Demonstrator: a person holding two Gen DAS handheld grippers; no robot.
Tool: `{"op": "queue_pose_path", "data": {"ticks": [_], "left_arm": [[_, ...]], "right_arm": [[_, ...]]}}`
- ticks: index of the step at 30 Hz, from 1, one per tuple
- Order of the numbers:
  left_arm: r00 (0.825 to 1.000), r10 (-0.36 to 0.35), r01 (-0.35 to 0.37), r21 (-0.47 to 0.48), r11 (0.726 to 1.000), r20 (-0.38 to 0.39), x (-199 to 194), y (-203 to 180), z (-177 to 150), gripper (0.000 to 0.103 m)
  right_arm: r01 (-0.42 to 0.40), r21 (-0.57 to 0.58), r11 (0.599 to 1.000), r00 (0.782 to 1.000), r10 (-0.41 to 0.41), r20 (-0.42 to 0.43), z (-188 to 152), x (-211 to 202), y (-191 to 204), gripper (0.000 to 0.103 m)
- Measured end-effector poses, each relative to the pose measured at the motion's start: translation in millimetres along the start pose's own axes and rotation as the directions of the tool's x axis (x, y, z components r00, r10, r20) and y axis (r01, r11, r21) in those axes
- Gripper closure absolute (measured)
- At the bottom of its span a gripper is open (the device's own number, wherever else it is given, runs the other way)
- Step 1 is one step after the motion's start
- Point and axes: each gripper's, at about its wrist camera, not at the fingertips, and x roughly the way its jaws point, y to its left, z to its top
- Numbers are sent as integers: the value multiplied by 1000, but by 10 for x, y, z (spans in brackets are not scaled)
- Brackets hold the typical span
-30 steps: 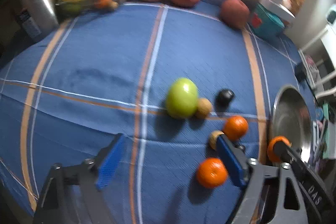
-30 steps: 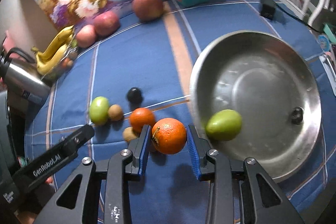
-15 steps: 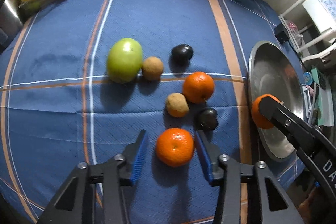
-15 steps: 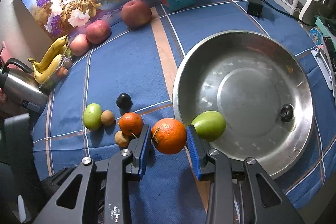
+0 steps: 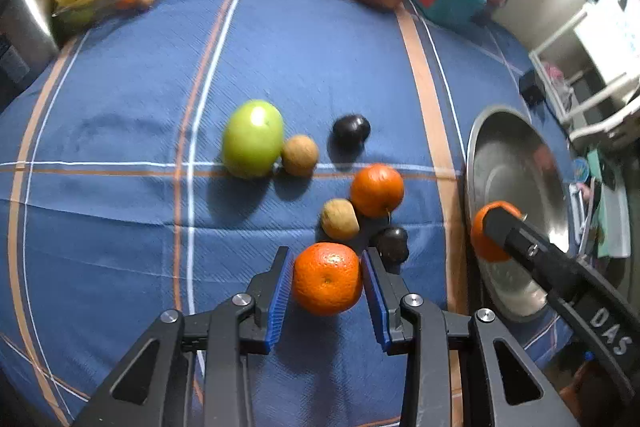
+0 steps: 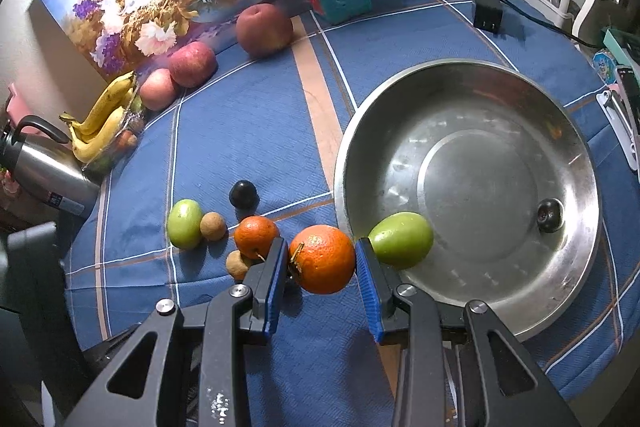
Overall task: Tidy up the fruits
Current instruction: 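Carry the tangerine in the right tool over the pan while the left tool carries its tangerine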
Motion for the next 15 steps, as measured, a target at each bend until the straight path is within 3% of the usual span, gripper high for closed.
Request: {"op": "queue_pose_path", "data": {"ticks": [9,15], "left_arm": [[995,-27,28,-12,1000,94,-305,35,77,65],[992,-42,40,17,999,120,-342,-139,115,65]], "right_arm": [[4,18,1000,1000,-4,-5,4,2,-60,67],[17,66,998,1000,-18,16,49,-35,-240,67]]}}
